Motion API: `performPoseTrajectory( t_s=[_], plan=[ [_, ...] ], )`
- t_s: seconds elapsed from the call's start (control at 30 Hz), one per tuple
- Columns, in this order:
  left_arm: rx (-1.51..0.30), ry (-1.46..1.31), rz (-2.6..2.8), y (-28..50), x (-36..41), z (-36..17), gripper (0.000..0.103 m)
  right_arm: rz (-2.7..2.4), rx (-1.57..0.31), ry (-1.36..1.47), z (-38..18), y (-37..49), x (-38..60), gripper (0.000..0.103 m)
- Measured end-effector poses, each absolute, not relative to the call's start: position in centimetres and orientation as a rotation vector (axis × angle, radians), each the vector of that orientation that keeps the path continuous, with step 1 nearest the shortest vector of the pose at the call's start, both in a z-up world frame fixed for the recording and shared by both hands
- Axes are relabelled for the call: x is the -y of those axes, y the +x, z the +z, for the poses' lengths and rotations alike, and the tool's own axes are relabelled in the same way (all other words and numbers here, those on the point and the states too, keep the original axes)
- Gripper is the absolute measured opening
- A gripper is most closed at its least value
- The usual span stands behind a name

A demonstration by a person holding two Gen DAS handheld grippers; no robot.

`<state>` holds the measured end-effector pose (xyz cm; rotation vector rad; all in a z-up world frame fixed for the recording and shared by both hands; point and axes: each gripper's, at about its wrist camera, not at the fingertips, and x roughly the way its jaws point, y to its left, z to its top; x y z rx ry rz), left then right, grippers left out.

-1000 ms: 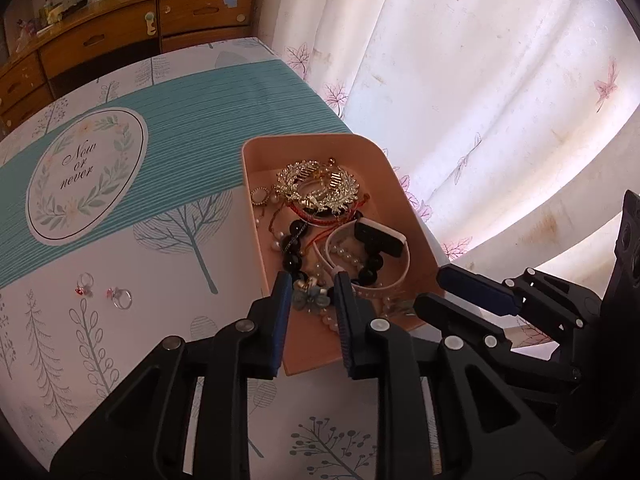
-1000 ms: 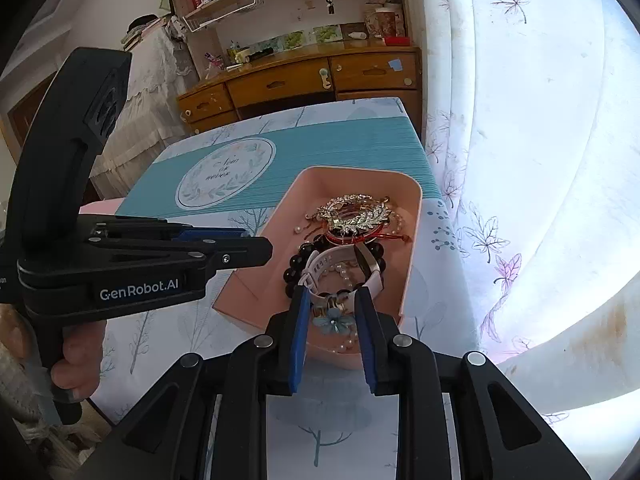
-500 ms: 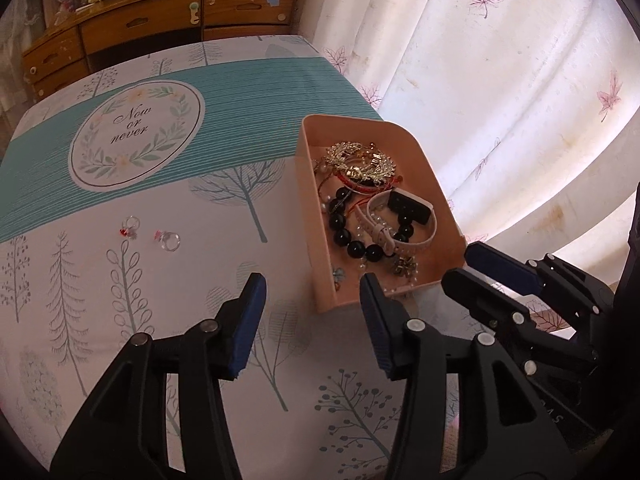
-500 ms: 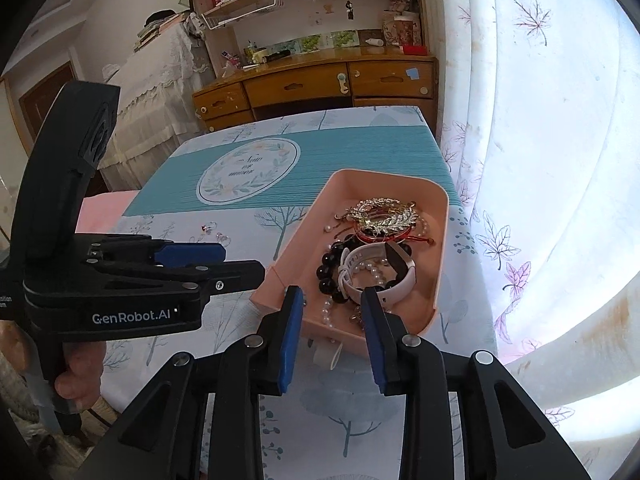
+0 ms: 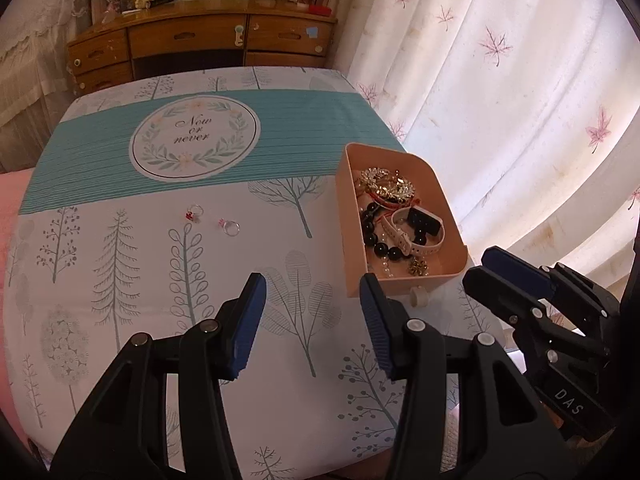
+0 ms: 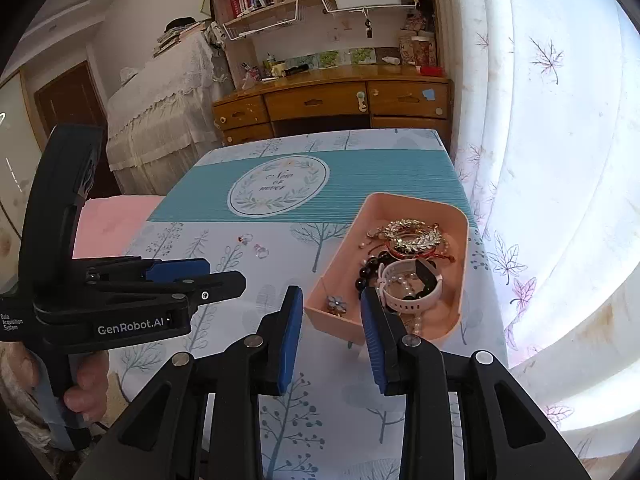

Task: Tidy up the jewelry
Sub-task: 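Withdraw both tools and move them toward the two rings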

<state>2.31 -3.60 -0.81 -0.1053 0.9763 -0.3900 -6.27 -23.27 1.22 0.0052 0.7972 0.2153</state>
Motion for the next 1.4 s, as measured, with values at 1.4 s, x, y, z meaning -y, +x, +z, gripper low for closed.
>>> performPoseTrajectory(
  t_s=[1.4],
  plan=[
    [-0.975,-0.252,-0.222,6.4,-9.5,-6.3,0.046,0.304,-0.987,0.059,-2.9,1.6,11.6,0.030]
  ],
)
